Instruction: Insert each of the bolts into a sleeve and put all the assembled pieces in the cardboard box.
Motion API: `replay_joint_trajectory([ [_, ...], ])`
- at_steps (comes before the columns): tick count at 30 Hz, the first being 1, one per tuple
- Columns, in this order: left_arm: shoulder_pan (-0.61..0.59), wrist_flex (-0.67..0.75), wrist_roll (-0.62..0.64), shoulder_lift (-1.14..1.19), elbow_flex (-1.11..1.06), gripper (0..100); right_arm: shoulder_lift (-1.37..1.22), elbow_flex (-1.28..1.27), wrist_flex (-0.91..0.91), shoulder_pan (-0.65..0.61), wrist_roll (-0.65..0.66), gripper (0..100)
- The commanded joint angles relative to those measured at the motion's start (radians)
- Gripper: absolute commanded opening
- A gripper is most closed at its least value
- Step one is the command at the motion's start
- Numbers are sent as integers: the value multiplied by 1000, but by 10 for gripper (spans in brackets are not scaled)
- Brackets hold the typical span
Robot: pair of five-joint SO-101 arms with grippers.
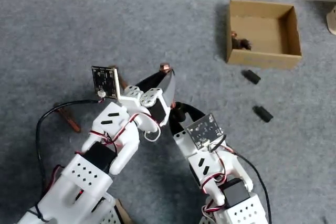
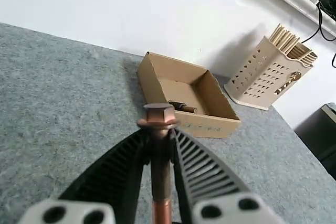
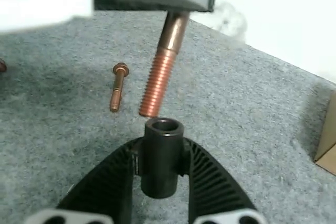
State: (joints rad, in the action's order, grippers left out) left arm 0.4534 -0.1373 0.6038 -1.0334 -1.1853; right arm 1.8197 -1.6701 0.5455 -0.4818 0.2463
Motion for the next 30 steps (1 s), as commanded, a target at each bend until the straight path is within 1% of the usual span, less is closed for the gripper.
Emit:
replay_joint_trajectory([
  [1,-5,28,-2,-24,31,6,16,-104,-28,-10,-11,5],
  [5,-5,28,-2,-12,30,6,16,-102,-28,-44,-12,5],
  [8,-4,29,-2,51,36,6,16,-101,-28,-74,-12,5],
  [13,-2,68,0,136,36,6,16,-99,-28,-70,-12,5],
  [16,13,66,49,127,38,6,16,-104,-28,-70,-11,5],
  [18,16,63,55,108,30,6,16,-102,-28,-59,-9,5],
  [19,16,46,55,102,30,6,16,-99,-28,-39,-11,5],
  [24,15,-137,58,45,38,6,16,-96,-33,76,-12,5],
  [27,15,-215,55,15,31,6,16,-96,-33,90,-14,5],
  [30,22,-270,11,10,30,6,16,-94,-33,85,-14,5],
])
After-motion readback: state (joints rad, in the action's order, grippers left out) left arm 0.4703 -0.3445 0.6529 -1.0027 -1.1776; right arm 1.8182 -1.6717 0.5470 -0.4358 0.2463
